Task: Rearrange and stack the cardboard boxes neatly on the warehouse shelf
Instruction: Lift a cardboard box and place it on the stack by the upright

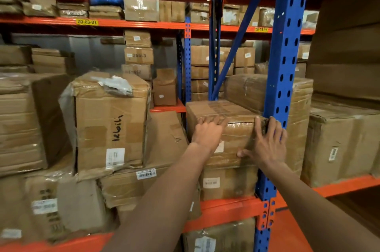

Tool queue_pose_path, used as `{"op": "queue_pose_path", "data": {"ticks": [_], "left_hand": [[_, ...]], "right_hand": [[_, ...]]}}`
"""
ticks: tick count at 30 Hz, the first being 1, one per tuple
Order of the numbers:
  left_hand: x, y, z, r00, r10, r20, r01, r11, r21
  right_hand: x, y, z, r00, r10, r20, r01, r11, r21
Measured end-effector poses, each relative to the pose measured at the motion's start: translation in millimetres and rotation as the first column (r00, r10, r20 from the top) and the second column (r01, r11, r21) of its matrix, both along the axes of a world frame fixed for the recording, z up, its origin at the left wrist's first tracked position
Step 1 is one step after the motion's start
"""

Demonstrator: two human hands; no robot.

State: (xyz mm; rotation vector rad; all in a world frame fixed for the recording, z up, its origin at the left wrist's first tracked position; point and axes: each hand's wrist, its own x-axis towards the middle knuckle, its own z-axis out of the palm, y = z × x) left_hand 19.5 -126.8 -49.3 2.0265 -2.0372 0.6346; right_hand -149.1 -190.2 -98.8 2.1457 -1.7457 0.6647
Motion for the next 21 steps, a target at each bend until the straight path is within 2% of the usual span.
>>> {"op": "queue_pose_path", "data": {"ticks": [4,6,10,14,16,18,21], "left_hand": [[7,1,6,0.998,-0.027,-0.051,0.032,0.995,0.100],[10,13,4,0.993,-0.056,-0.106,0.065,0.994,0.082],[38,59,-20,0.991,0.037,-0.128,-0.068,0.966,-0.250],[62,104,-35,0.968,0.148,-0.204,-0.237,0.814,-0.530],[70,125,-40,0.956,0.177,-0.235,-0.288,0.721,-0.630],[79,145,-47,0.918,0.234,-0.320,-0.393,0.641,-0.659],[98,167,-55,0.744,0.308,-0.593,-0.645,0.561,-0.519]], "right_hand": [[2,-1,24,0.992,-0.031,-0.121,0.047,0.990,0.134],[-2,2,40,0.976,-0.027,-0.216,0.065,0.983,0.169],[13,26,84,0.966,0.105,-0.238,-0.047,0.971,0.236],[71,63,130,0.908,0.350,-0.230,-0.346,0.936,0.058],[107,83,150,0.818,0.478,-0.322,-0.527,0.846,-0.084],[142,106,165,0.673,0.519,-0.527,-0.694,0.689,-0.209],[181,151,180,0.441,0.363,-0.821,-0.853,0.455,-0.257]]}}
